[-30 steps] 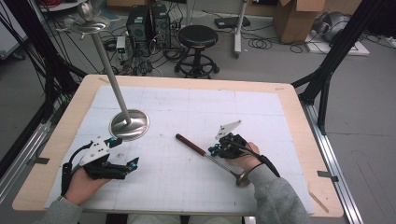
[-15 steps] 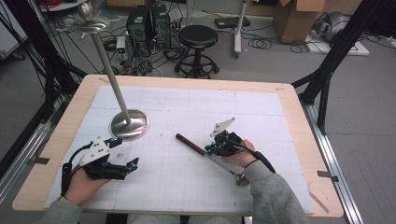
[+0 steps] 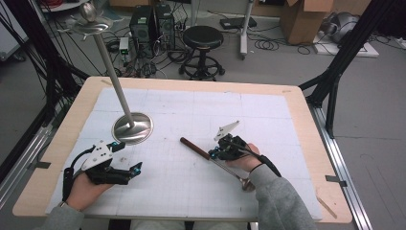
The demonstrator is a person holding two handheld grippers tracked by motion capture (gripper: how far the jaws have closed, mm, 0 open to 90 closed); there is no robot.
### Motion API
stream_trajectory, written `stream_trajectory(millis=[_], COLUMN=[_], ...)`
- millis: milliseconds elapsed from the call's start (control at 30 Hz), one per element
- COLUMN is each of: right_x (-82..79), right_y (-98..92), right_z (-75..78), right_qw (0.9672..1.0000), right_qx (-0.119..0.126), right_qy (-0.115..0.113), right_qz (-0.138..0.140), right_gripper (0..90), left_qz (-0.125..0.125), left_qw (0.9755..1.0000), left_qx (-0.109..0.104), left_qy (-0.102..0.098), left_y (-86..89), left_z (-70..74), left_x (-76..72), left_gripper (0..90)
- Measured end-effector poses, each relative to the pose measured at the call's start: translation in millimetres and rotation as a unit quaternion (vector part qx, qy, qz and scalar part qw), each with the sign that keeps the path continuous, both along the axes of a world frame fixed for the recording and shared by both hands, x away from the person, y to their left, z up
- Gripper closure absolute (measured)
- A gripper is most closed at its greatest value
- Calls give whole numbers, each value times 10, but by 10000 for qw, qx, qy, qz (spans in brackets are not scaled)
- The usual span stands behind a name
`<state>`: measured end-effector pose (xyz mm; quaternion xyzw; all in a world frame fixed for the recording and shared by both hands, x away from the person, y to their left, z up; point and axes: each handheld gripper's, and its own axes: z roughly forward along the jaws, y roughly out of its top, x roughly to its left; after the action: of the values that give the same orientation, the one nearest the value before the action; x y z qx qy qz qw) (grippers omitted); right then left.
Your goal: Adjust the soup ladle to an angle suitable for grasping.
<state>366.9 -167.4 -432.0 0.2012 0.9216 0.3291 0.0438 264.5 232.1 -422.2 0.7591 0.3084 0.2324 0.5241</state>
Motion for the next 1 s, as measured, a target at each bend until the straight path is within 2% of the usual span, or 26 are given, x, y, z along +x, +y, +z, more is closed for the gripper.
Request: stream_trajectory(millis=[267,600,1000], right_x=[-9,-78,-182], right_y=[37,293,441], right_z=[5,29,32], right_qw=[10000,9987,9972], right_qx=[-10,-244,-248], right_qy=[-6,-106,-43], right_qz=[43,440,699], right_gripper=[897,897,897], left_qz=[11,31,15], left_qw=[10000,10000,10000], left_qx=[13,0,13], left_qy=[12,10,1], left_y=[5,14,13], left_z=[-1,1,3], left_x=[-4,-12,-11], left_gripper=[71,71,71])
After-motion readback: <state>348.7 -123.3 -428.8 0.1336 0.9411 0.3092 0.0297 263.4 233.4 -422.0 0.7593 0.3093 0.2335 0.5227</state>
